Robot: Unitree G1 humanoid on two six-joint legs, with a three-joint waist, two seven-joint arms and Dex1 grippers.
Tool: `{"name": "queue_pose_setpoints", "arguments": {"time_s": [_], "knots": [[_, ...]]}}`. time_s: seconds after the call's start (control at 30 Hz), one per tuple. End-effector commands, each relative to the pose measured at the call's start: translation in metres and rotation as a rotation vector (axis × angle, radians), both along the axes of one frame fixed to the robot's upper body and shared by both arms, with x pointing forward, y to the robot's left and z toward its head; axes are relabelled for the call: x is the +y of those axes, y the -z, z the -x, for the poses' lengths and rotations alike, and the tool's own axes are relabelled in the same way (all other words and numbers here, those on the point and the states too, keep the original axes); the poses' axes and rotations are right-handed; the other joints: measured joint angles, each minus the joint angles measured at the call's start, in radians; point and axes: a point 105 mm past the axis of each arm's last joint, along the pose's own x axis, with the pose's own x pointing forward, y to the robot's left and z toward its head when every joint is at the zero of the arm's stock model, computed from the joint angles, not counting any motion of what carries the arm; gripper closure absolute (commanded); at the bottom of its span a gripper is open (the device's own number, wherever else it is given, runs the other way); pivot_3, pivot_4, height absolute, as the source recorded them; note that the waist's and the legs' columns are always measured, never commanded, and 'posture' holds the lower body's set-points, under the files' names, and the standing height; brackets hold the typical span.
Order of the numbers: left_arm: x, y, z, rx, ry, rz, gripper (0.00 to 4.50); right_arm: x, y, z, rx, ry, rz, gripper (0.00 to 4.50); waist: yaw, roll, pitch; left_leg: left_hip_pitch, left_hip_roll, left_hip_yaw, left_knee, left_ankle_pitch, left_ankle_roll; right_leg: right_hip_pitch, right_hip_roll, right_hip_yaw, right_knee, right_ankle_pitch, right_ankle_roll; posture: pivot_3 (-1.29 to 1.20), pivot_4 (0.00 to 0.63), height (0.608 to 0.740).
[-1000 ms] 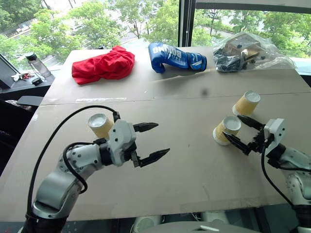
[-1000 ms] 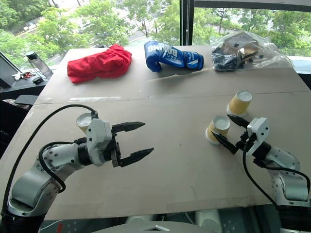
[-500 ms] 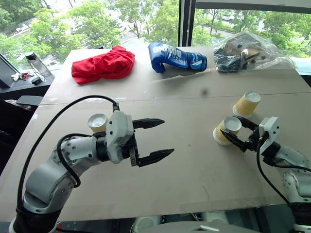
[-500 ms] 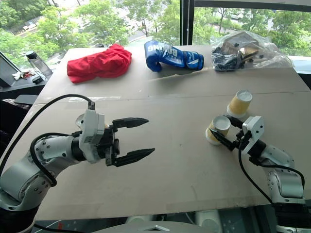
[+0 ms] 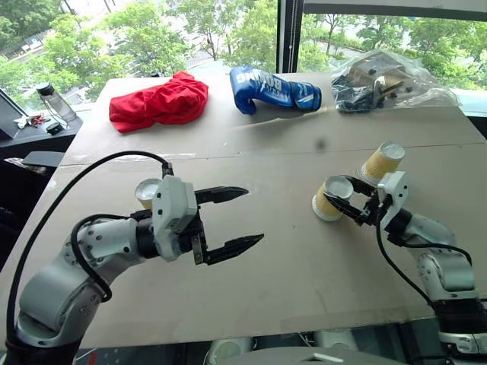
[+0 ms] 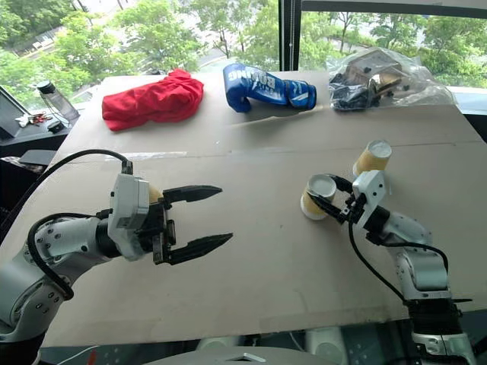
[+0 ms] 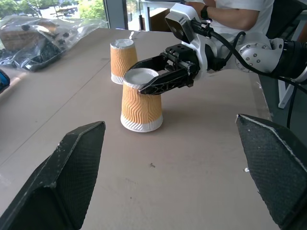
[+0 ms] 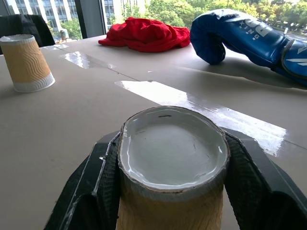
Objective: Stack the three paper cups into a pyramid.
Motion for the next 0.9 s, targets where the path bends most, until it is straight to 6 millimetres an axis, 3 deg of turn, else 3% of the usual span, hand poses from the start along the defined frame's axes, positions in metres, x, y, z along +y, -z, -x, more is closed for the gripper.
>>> {"name": "queue_pose_setpoints", "arguments": {"time_s": [0.03, 0.27, 0.53, 0.87, 0.9], "knots": [[0.011, -0.005, -0.007, -0.032, -0.069, -0.02, 0.0, 0.023, -0.006, -0.008, -0.006, -0.013, 0.002, 2.32, 0.001, 0.0, 0.0, 0.0, 0.0, 0.0, 0.0, 0.0, 0.0, 0.0, 0.0, 0.0, 0.0, 0.0, 0.0, 0.0, 0.15, 0.737], [0.016, -0.007, -0.012, -0.009, -0.169, 0.05, 0.0, 0.071, -0.015, -0.044, -0.021, 0.002, 0.053, 2.32, -0.001, -0.001, 0.001, -0.002, 0.0, 0.002, 0.0, 0.003, -0.005, -0.003, 0.0, 0.001, -0.001, 0.0, 0.0, 0.0, 0.15, 0.737], [0.025, -0.004, -0.013, 0.007, -0.255, 0.055, 0.0, 0.113, -0.022, -0.045, 0.008, -0.124, 0.061, 2.32, -0.01, -0.003, 0.002, -0.003, 0.0, 0.002, -0.001, 0.003, -0.005, -0.004, 0.0, 0.003, 0.0, 0.001, 0.001, 0.0, 0.15, 0.737], [0.04, 0.001, -0.016, 0.027, -0.347, 0.047, 0.0, 0.124, -0.025, -0.034, 0.001, -0.182, 0.062, 2.32, -0.024, -0.003, 0.002, -0.003, 0.0, 0.002, -0.002, 0.002, -0.005, -0.005, -0.006, 0.002, 0.0, 0.003, 0.004, 0.0, 0.15, 0.737], [0.041, 0.003, -0.017, 0.032, -0.356, 0.037, 0.0, 0.124, -0.026, -0.034, -0.004, -0.178, 0.063, 1.83, -0.024, -0.003, 0.002, -0.003, 0.0, 0.002, -0.002, 0.002, -0.005, -0.005, -0.006, 0.002, 0.0, 0.003, 0.004, 0.0, 0.15, 0.737]]}}
